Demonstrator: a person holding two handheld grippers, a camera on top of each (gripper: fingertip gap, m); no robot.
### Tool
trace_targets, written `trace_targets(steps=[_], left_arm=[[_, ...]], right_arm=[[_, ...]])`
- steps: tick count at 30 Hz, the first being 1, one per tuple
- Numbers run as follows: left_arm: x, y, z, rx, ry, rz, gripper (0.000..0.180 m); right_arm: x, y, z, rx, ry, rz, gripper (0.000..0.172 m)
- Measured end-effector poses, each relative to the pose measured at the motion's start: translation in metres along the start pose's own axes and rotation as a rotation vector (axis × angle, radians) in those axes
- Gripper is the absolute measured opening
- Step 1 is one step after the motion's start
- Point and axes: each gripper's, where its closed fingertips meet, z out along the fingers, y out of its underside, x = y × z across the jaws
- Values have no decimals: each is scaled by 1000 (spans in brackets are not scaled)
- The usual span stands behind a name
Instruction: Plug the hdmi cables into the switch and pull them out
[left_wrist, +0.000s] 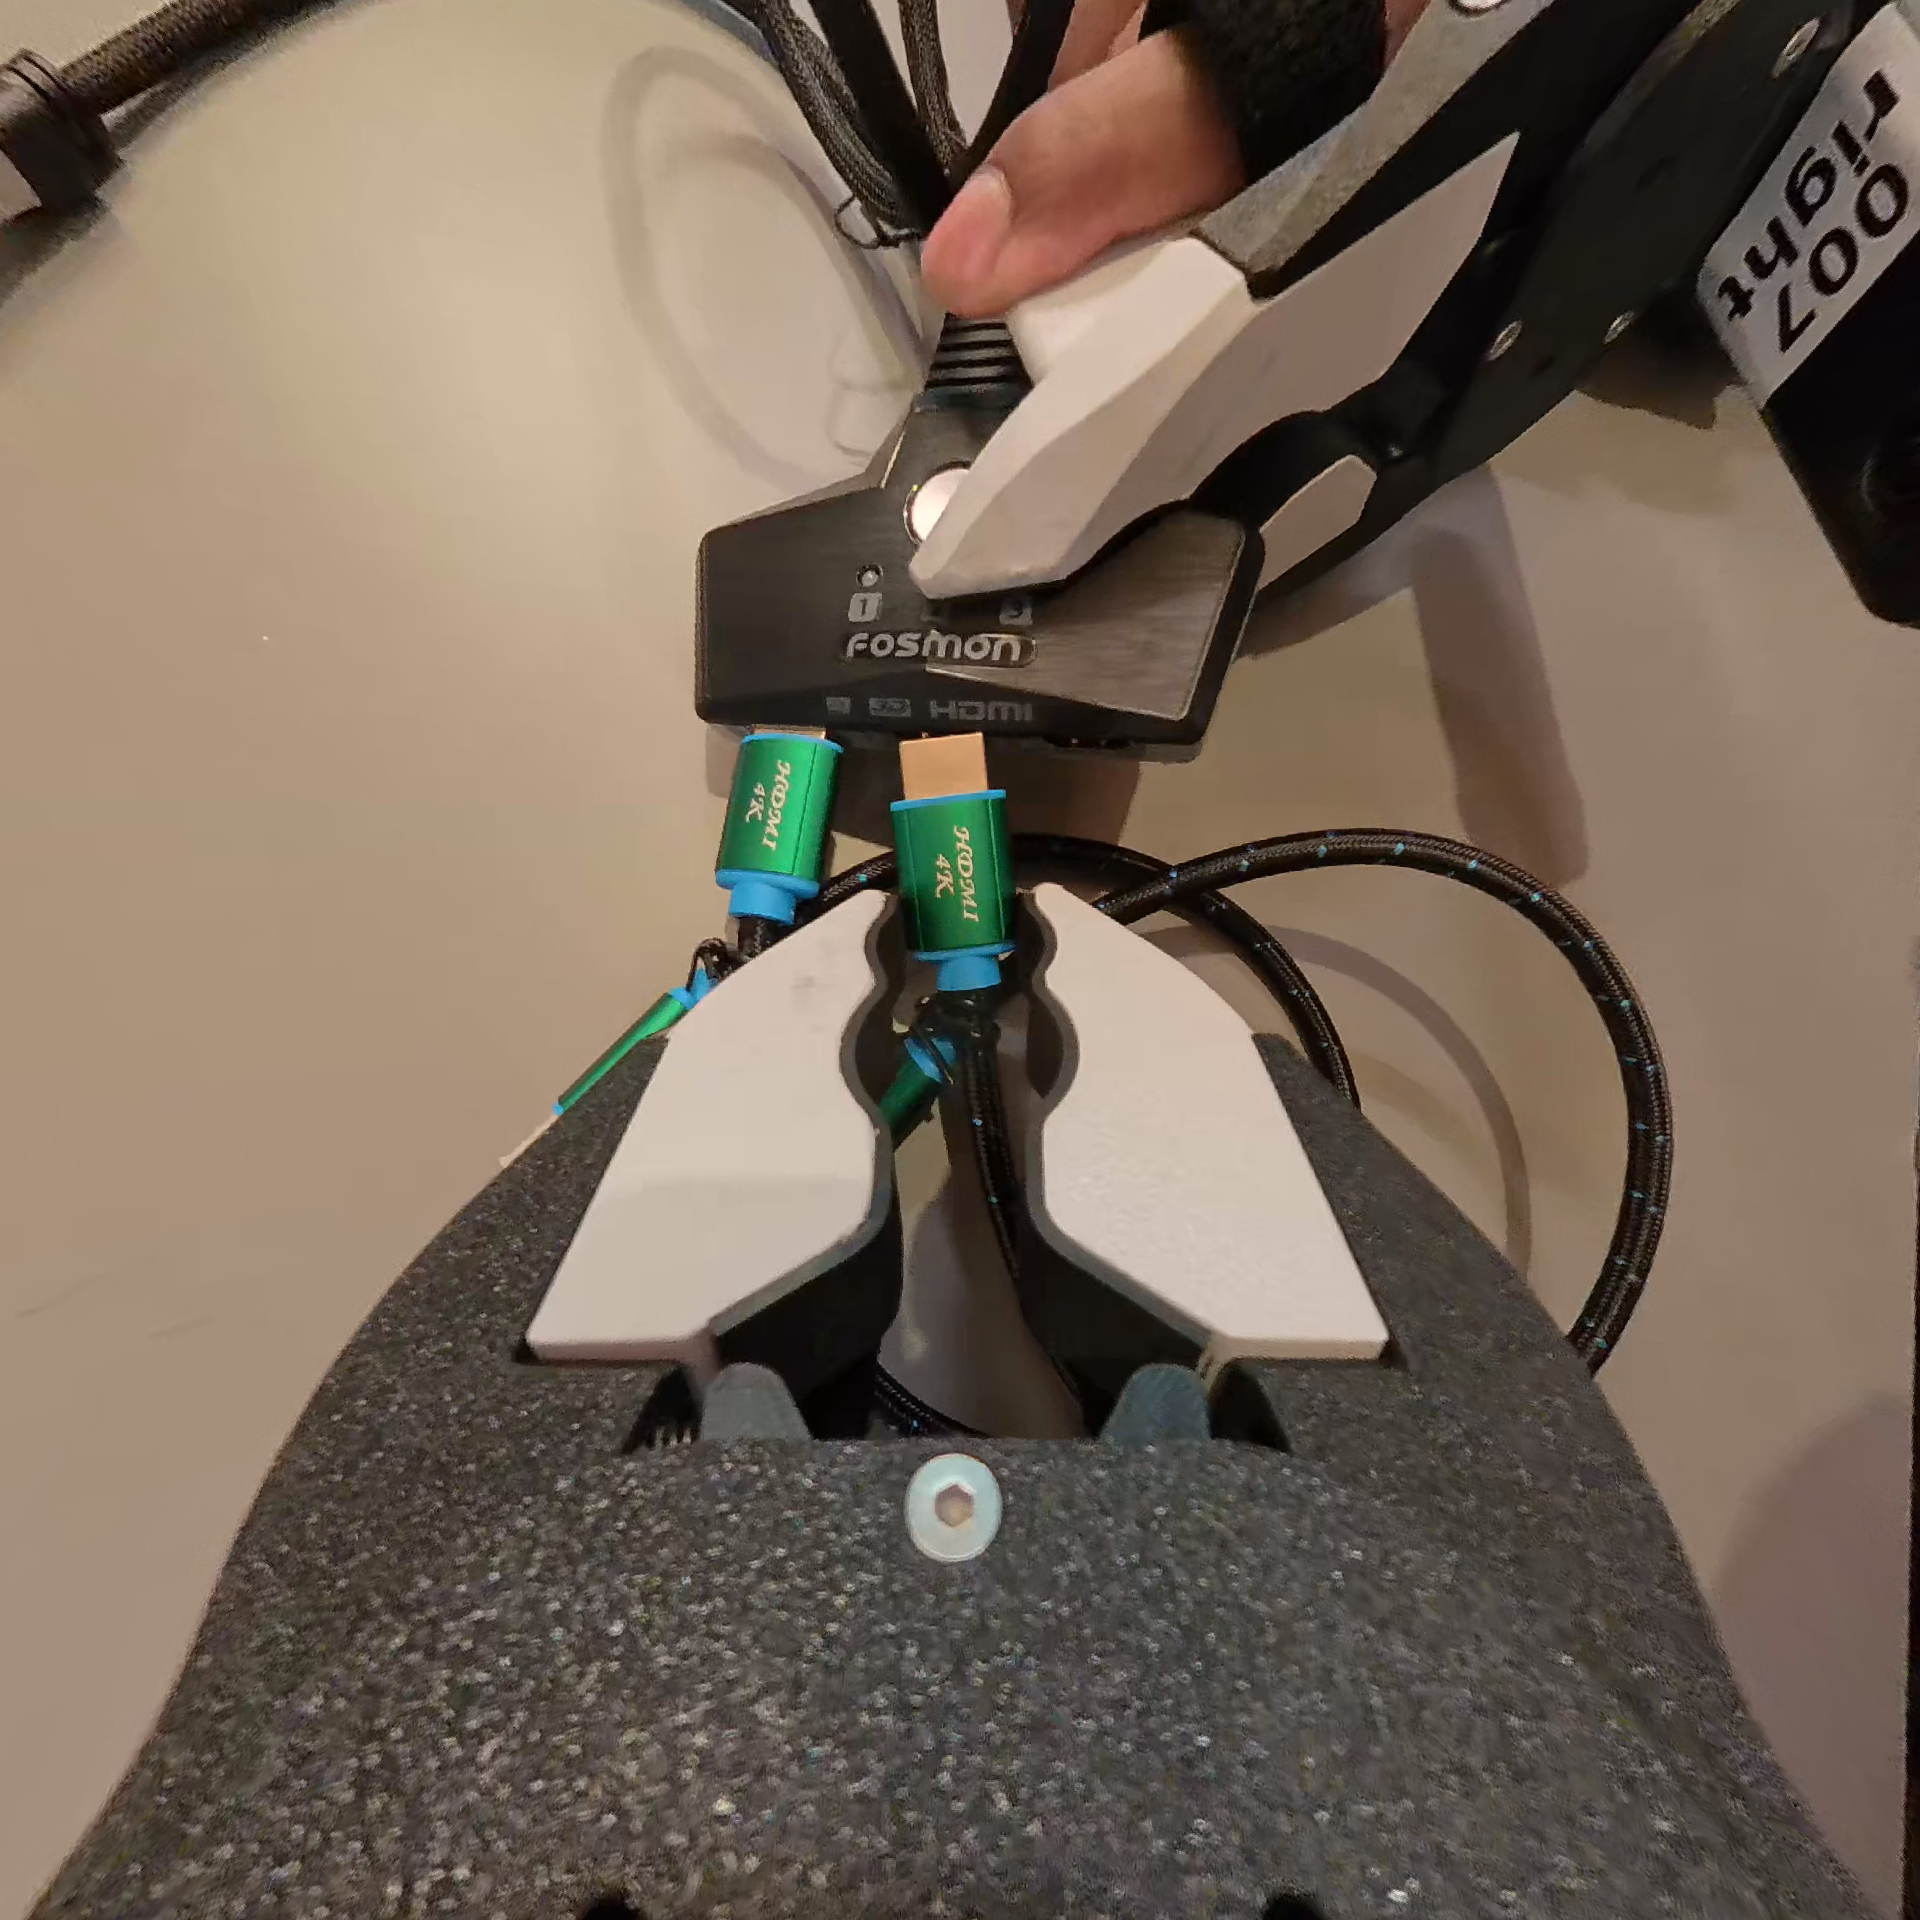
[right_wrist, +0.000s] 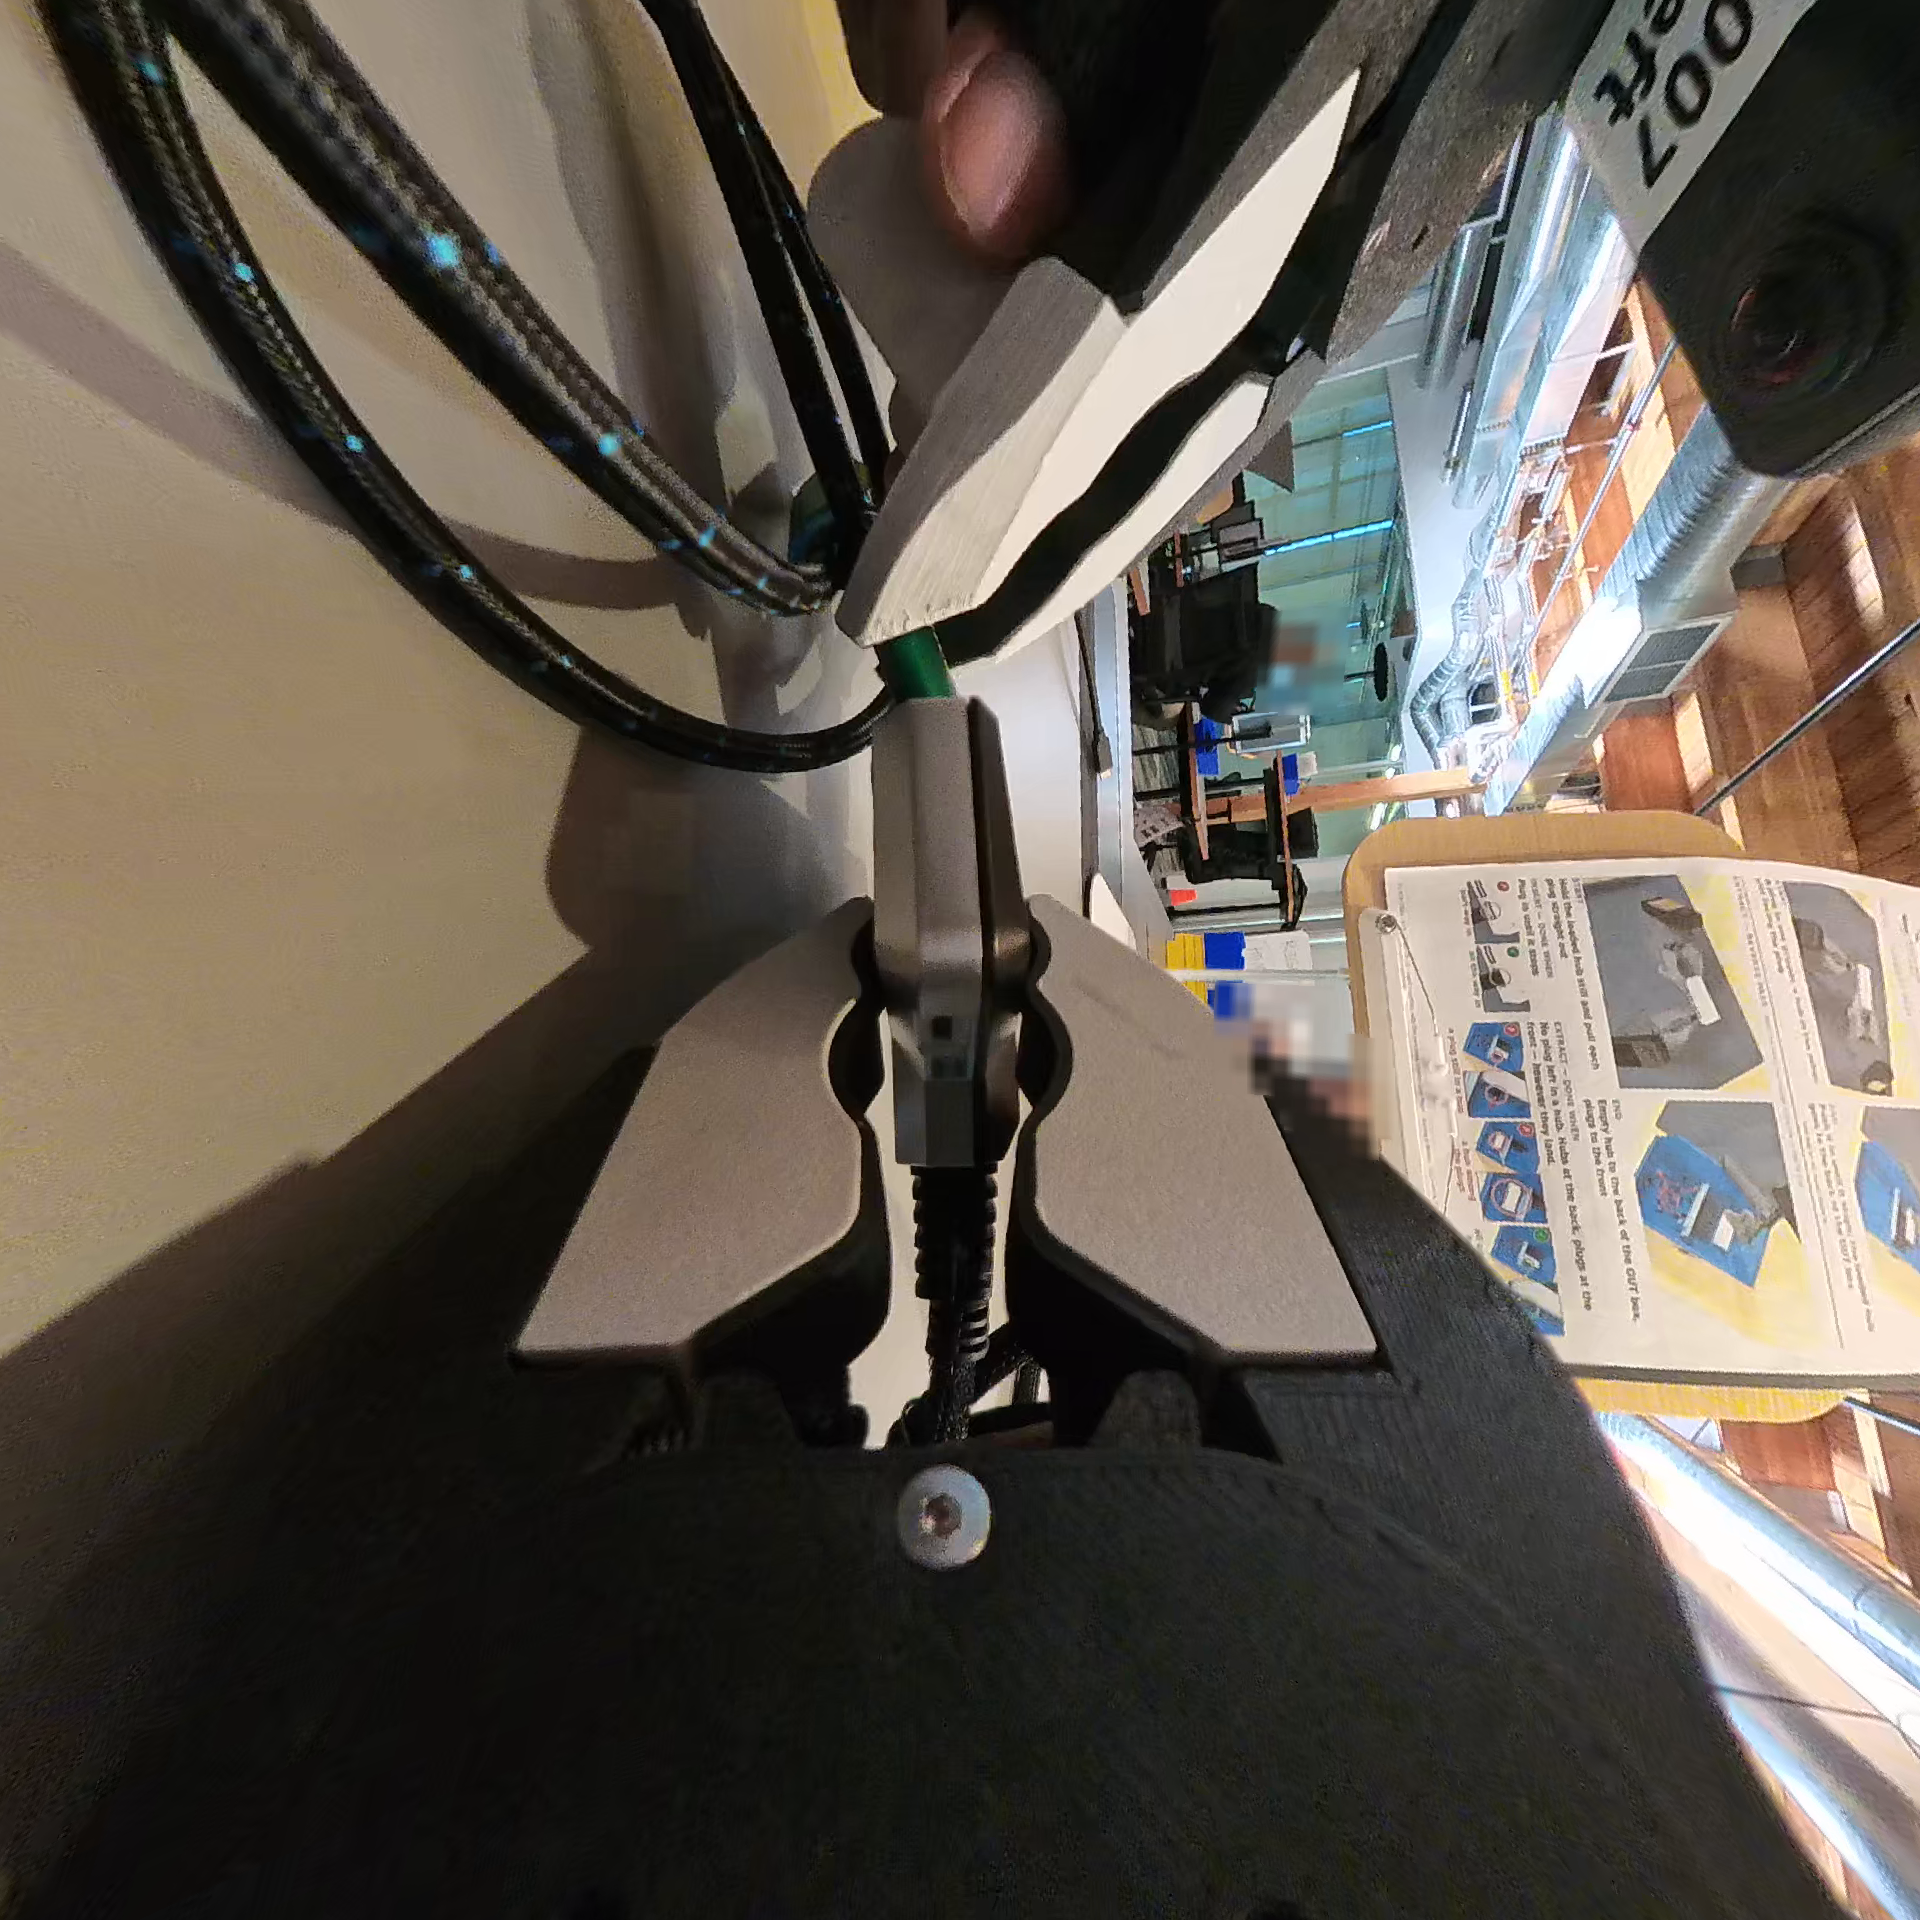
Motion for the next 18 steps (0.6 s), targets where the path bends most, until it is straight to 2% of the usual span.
trace_targets(steps=[10,18], left_arm=[[6,11,-2,-112,-59,97,21],[14,18,-4,-152,-35,150,21]], right_arm=[[-5,-19,-4,65,-9,-54,21],[-10,-30,-7,101,-30,-97,21]])
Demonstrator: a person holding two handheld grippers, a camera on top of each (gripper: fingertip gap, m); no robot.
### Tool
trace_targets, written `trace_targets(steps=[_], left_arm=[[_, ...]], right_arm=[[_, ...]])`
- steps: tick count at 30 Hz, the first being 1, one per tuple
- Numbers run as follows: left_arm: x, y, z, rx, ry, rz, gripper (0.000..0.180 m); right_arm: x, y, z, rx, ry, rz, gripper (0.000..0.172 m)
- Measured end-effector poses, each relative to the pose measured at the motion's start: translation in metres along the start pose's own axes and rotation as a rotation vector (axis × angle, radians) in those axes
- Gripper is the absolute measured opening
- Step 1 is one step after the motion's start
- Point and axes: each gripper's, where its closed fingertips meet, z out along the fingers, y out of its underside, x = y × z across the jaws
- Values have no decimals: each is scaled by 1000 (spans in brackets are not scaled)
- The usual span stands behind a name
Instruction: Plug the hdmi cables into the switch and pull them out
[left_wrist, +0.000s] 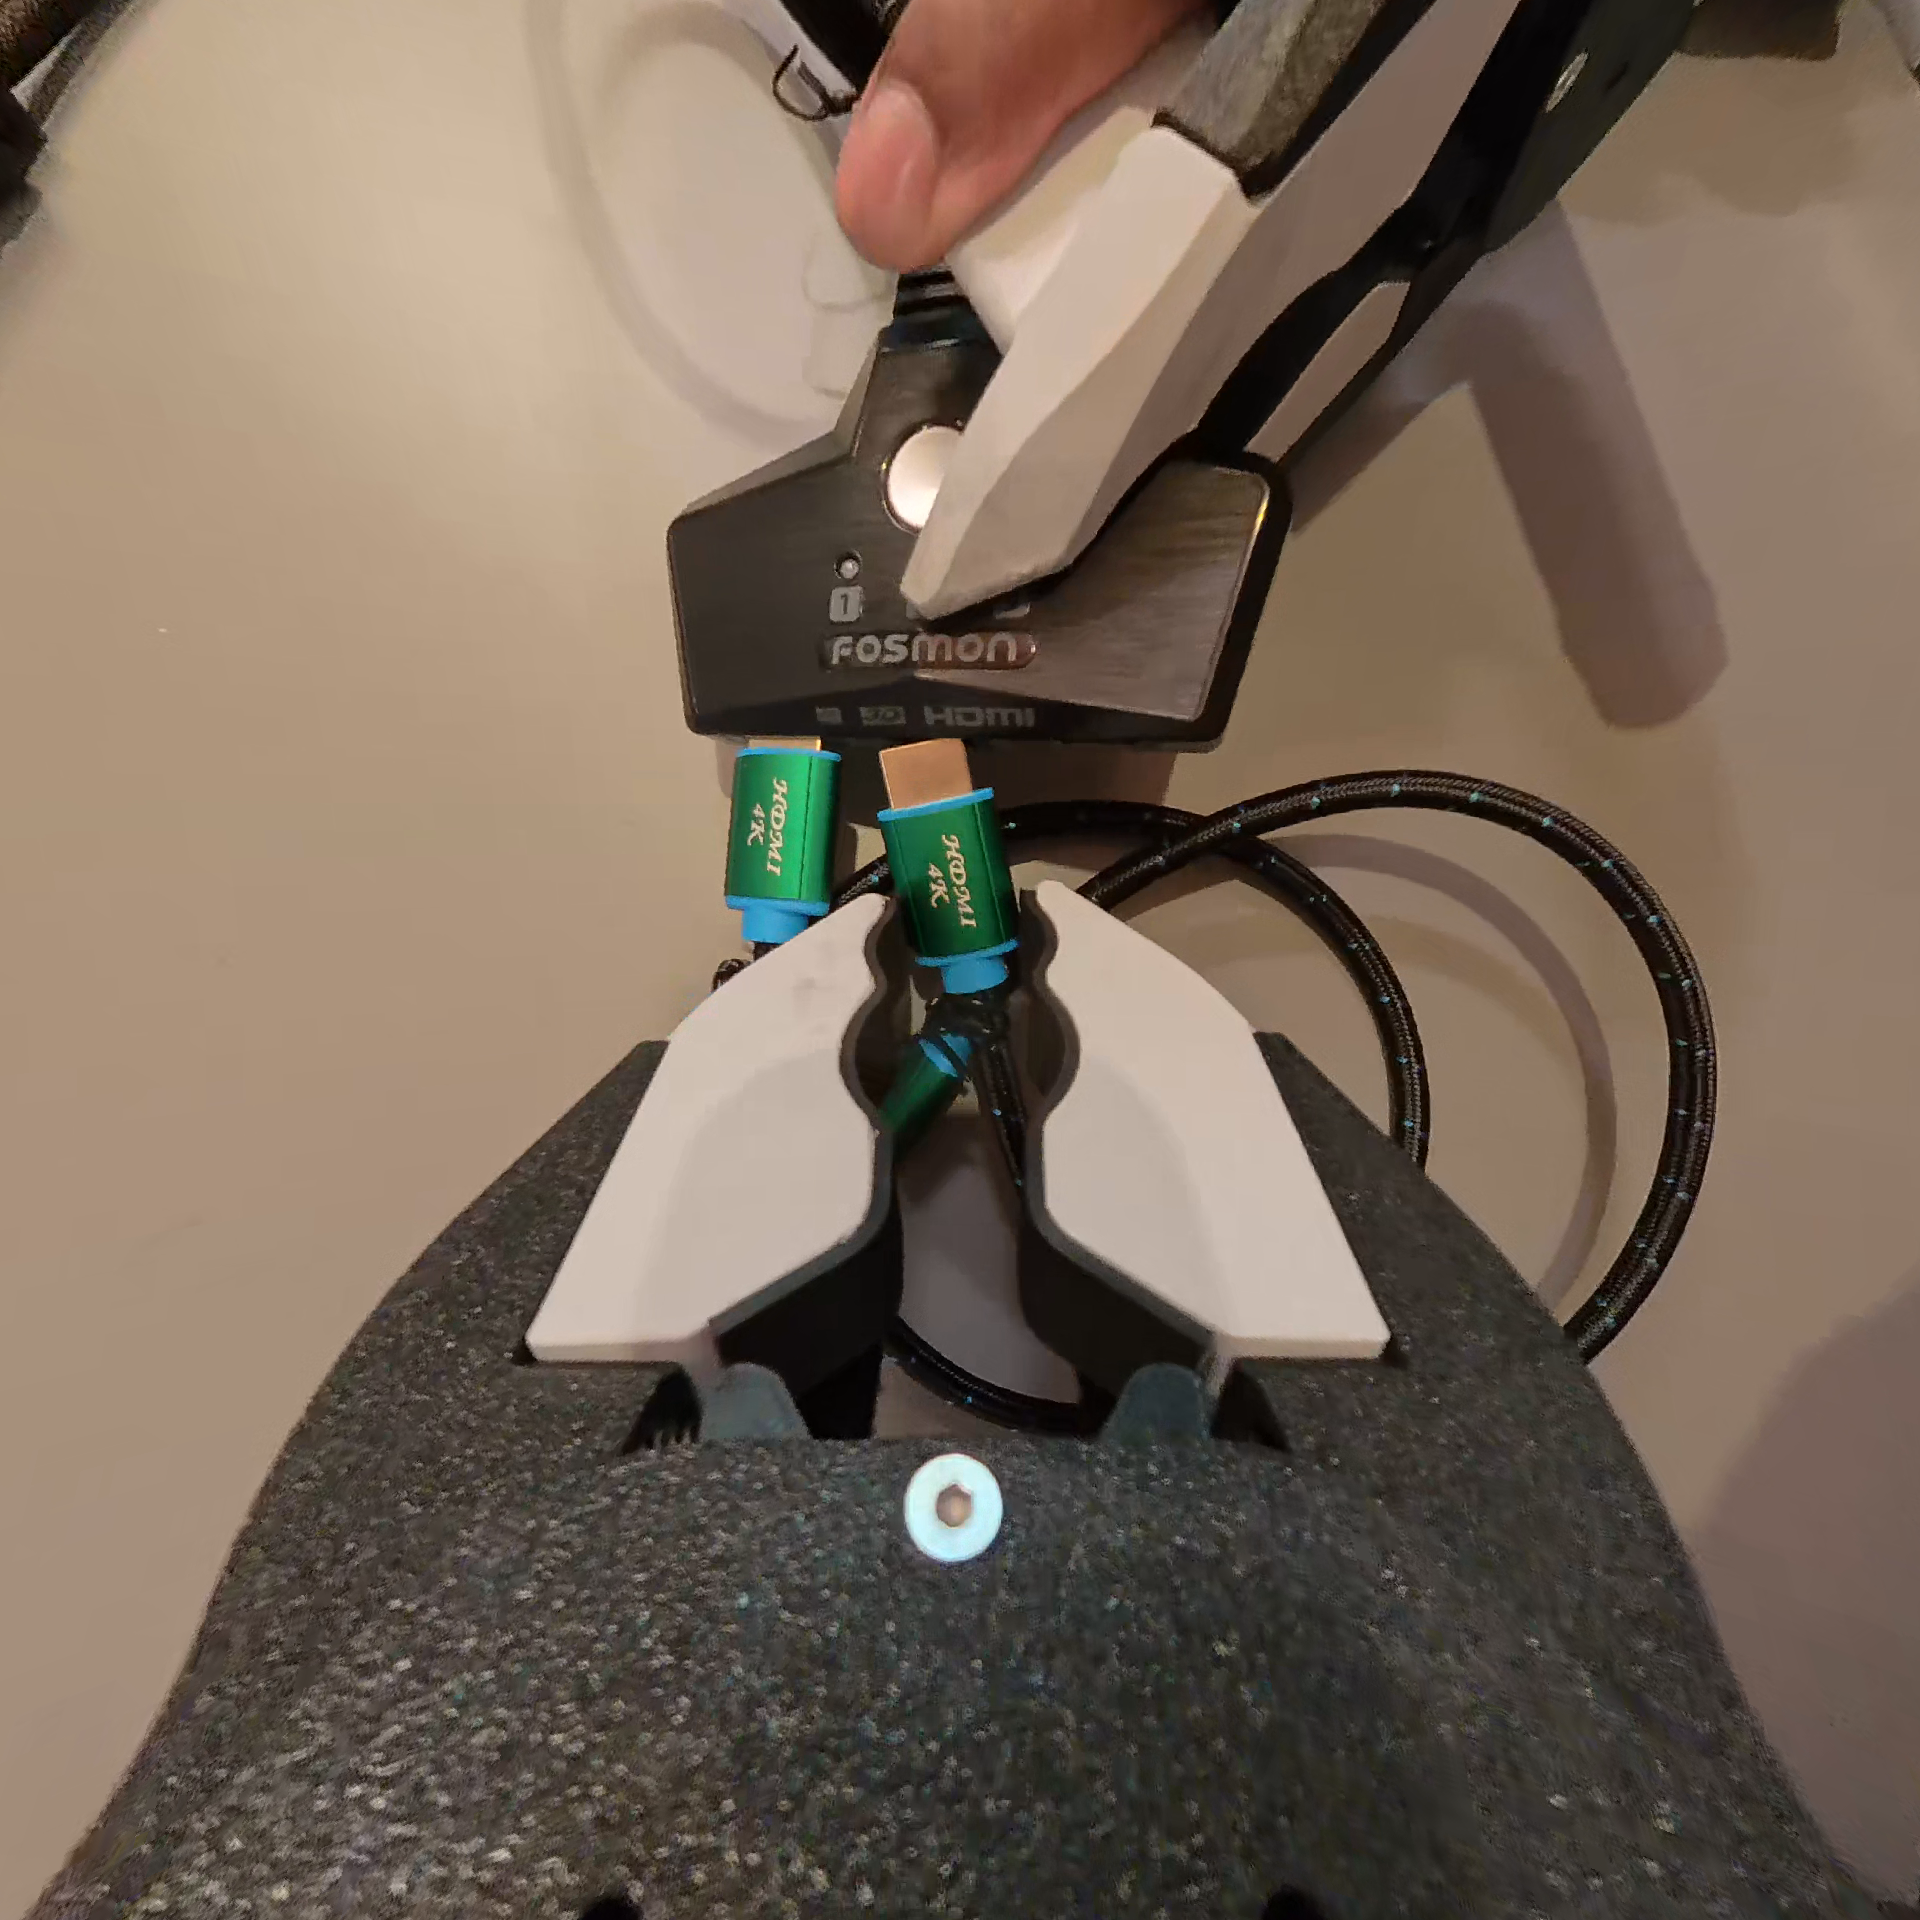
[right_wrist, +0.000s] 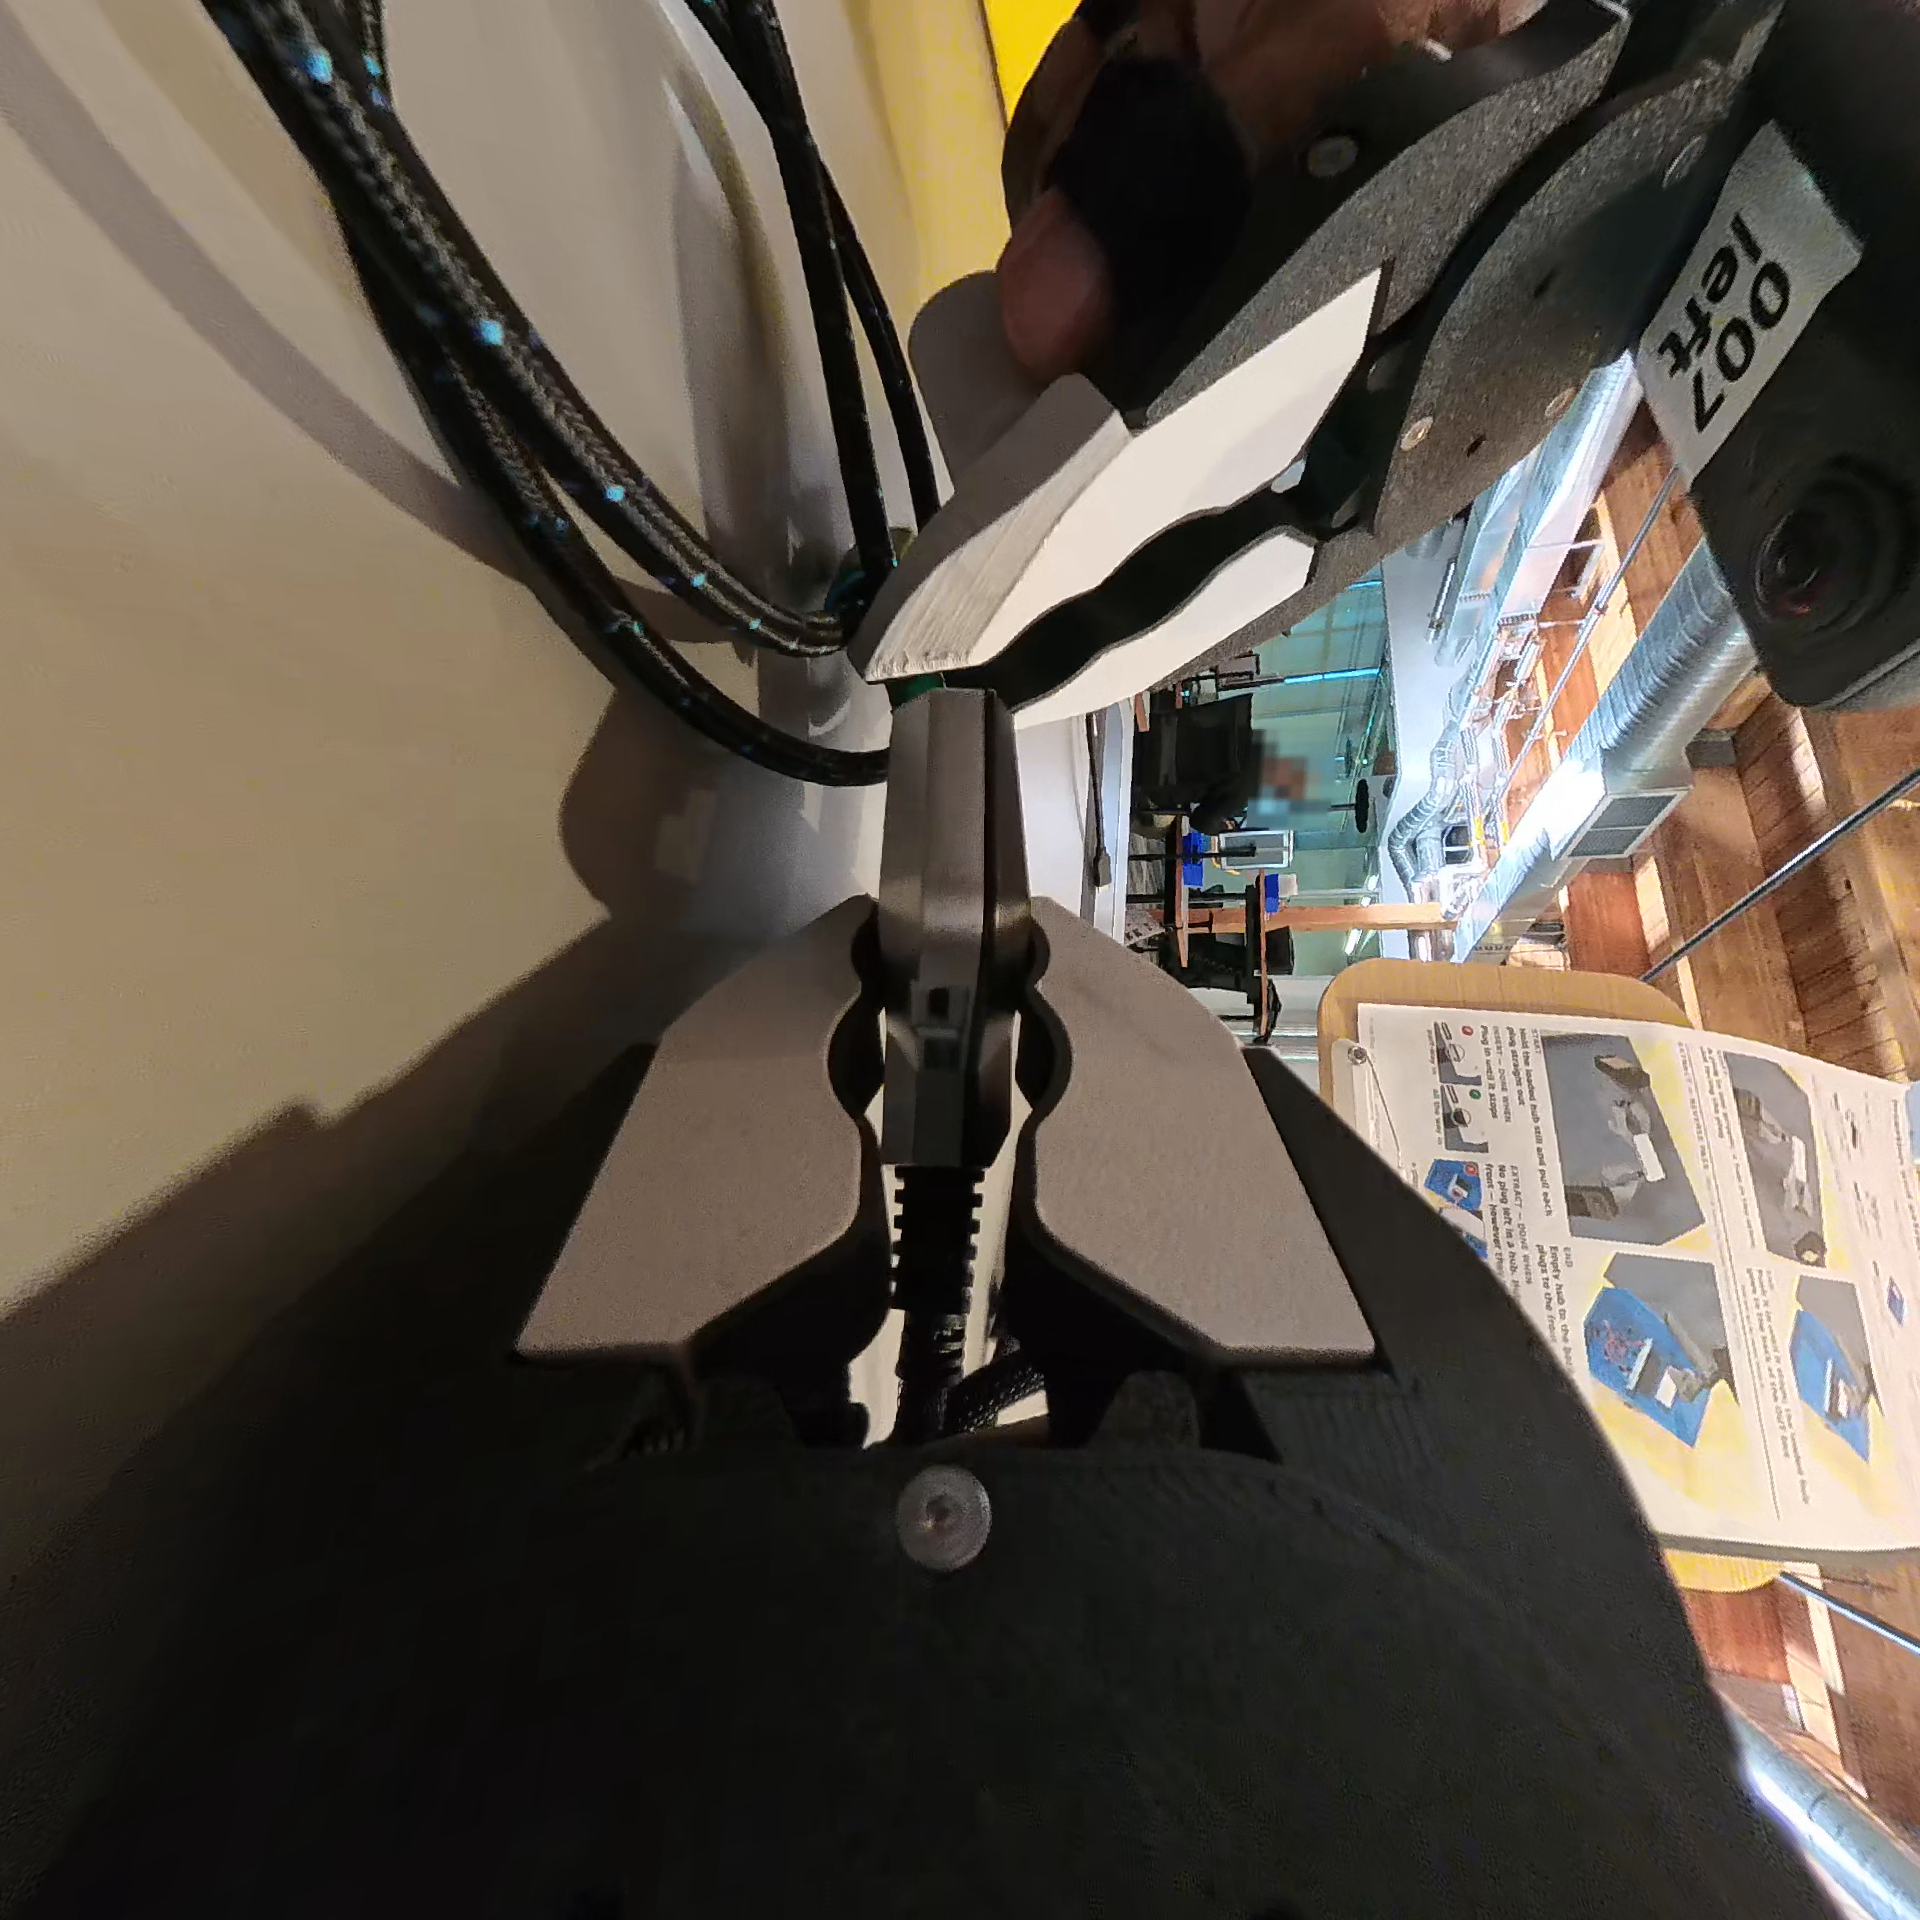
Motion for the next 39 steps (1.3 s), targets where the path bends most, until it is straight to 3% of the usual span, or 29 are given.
trace_targets(steps=[12,20,25,33,39], left_arm=[[-6,-3,4,99,-137,37,22],[-14,-13,2,119,-302,219,26],[-15,-21,-17,191,-397,365,33],[-10,10,-19,4,-423,515,45],[-15,13,-8,-64,-472,497,31]], right_arm=[[-4,3,4,-39,1,6,21],[-3,7,4,-59,17,28,21],[-3,8,3,-58,21,44,21],[-2,9,5,-66,24,57,21],[-2,9,5,-70,30,47,21]])
